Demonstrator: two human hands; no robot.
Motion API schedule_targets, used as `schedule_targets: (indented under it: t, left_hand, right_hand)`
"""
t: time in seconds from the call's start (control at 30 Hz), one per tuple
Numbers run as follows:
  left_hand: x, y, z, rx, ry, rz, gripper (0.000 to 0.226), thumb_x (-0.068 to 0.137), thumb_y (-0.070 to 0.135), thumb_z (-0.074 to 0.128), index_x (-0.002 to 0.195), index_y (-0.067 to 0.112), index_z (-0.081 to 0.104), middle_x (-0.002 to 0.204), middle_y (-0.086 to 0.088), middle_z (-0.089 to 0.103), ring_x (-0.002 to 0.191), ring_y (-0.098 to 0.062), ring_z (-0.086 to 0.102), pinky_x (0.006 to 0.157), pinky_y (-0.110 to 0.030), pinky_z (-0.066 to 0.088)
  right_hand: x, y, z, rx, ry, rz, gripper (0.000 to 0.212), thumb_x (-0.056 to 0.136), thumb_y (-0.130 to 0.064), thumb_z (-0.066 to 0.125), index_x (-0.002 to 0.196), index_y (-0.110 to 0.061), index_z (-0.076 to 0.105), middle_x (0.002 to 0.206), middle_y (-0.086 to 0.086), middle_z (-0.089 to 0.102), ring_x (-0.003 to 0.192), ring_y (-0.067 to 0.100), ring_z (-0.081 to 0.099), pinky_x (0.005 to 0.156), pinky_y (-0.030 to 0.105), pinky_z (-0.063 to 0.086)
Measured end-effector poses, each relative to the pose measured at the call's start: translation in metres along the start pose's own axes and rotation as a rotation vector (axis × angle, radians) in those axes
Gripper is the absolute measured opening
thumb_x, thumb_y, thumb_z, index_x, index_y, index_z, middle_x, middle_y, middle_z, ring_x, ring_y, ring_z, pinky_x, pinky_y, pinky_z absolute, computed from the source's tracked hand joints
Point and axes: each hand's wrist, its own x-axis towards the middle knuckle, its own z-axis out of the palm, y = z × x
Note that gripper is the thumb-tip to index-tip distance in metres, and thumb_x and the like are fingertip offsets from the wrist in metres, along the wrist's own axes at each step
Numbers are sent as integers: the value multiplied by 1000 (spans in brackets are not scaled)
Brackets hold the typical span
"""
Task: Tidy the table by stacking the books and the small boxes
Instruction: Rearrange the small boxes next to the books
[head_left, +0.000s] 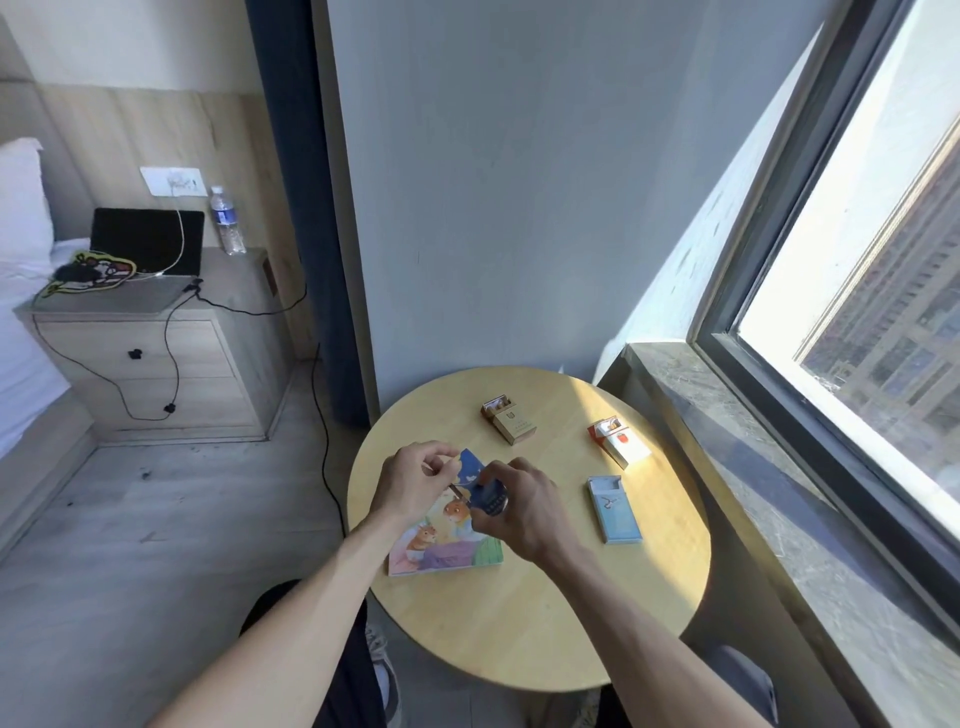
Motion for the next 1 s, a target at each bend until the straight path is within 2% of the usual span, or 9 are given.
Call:
schedule_targets:
  t: [0.13, 0.23, 0.37, 0.47, 0.53, 0.63, 0.77, 0.87, 1.0]
  left_hand:
    - [-1, -3, 7, 168, -83, 61, 30, 96, 35, 66, 125, 29, 70, 107, 2, 65, 91, -13, 65, 85, -31, 55]
    - [-4, -7, 9, 201, -151, 26, 33, 98, 43, 60, 128, 32, 66, 111, 5, 61, 99, -16, 62, 90, -35, 53]
    - [-6, -17, 8, 215, -207, 2, 27, 99, 39, 60, 122, 28, 70, 110, 5, 65, 99, -16, 63, 91, -34, 52]
    - [-6, -22, 9, 199, -220, -21, 24, 99, 37, 61, 119, 28, 72, 112, 8, 68, 97, -13, 63, 88, -32, 53]
    - [-5, -21, 10, 204, -220, -21, 22, 99, 36, 62, 115, 26, 73, 112, 9, 70, 96, -12, 63, 86, -31, 53]
    - [-5, -19, 12, 196, -232, -11, 16, 98, 32, 62, 102, 24, 76, 104, 14, 73, 88, -5, 64, 83, -31, 53]
    - [-4, -18, 13, 190, -236, -25, 15, 98, 31, 63, 97, 25, 77, 97, 17, 74, 87, -3, 65, 77, -27, 51]
    - [-4, -16, 16, 187, -247, -18, 17, 98, 28, 63, 95, 22, 78, 94, 16, 74, 84, -6, 65, 72, -26, 50]
    - [-5, -13, 17, 174, -246, -11, 17, 98, 26, 64, 98, 18, 79, 93, 19, 73, 87, -10, 66, 72, -22, 50]
  right_hand:
    - [0, 4, 3, 13, -24, 75, 36, 75, -41, 76, 108, -27, 67, 99, 1, 58, 83, 22, 57, 68, 30, 42]
    - [-2, 18, 7, 8, -53, 213, 34, 77, -41, 76, 106, -26, 64, 100, 2, 57, 86, 22, 56, 64, 30, 40]
    - [-1, 47, 3, 4, -9, 401, 28, 81, -40, 77, 98, -25, 60, 101, 1, 55, 88, 20, 54, 64, 30, 41]
    - [8, 59, -2, -29, 90, 434, 32, 83, -51, 74, 94, -25, 59, 100, 0, 57, 85, 20, 56, 63, 33, 42]
    - [11, 69, -5, -98, 116, 468, 37, 84, -57, 70, 98, -24, 62, 103, -1, 57, 91, 22, 58, 65, 34, 43]
    - [6, 93, -11, -258, 121, 559, 36, 88, -50, 67, 108, -20, 64, 118, 6, 59, 106, 29, 56, 77, 39, 50]
    - [-11, 125, -16, -332, 64, 717, 47, 86, -47, 69, 124, -20, 59, 124, 9, 57, 112, 29, 53, 92, 45, 52]
    - [-20, 137, -11, -291, 14, 724, 56, 84, -45, 72, 130, -20, 54, 117, 8, 57, 103, 25, 55, 88, 43, 55]
    - [-16, 129, -15, -245, 46, 697, 51, 80, -42, 77, 121, -19, 57, 108, 6, 57, 93, 22, 57, 78, 39, 60]
